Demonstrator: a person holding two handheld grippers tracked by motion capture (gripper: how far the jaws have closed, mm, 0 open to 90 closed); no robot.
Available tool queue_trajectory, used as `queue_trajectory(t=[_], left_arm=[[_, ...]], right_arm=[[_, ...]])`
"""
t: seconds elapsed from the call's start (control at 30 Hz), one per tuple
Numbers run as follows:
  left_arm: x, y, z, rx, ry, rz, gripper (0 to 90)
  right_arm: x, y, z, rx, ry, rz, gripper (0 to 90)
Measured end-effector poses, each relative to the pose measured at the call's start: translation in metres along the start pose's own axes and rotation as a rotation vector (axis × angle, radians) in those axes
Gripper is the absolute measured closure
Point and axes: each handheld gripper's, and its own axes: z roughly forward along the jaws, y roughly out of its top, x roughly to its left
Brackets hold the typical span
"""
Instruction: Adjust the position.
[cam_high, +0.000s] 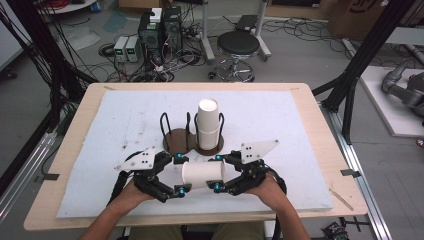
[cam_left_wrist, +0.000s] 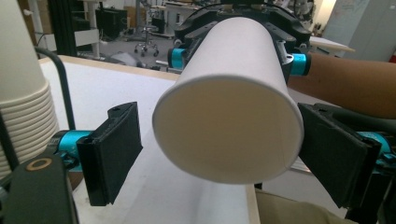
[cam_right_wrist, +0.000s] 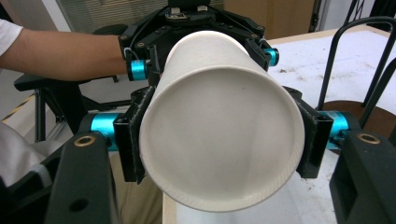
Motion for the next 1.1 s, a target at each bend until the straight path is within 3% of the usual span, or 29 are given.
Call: queue_trajectory(t=[0.27, 0.53, 0.9, 1.1], left_arm=[[-0.0005, 0.0004, 0.0051, -0.009, -0.015, 0.001, 17.1], [0.0014, 0.0002, 0.0056, -0.019, -0.033, 0.007, 24.1], [0.0015, 0.0015, 0.0036, 0.024, -0.044, 0.016, 30.4], [0.0017, 0.0065, 0.0016, 0.059, -0.038, 0.020, 32.8]], right_arm=[[0.0003, -0.0010, 0.0024, -0.028, 0.020, 0.014, 35.0], [-0.0025, -0.0067, 0.0027, -0.059, 0.025, 0.034, 35.4], [-0.0007, -0.0047, 0.0032, 0.010, 0.010, 0.019, 36.2], [-0.0002, -0.0019, 0.0047, 0.040, 0.006, 0.038, 35.3]])
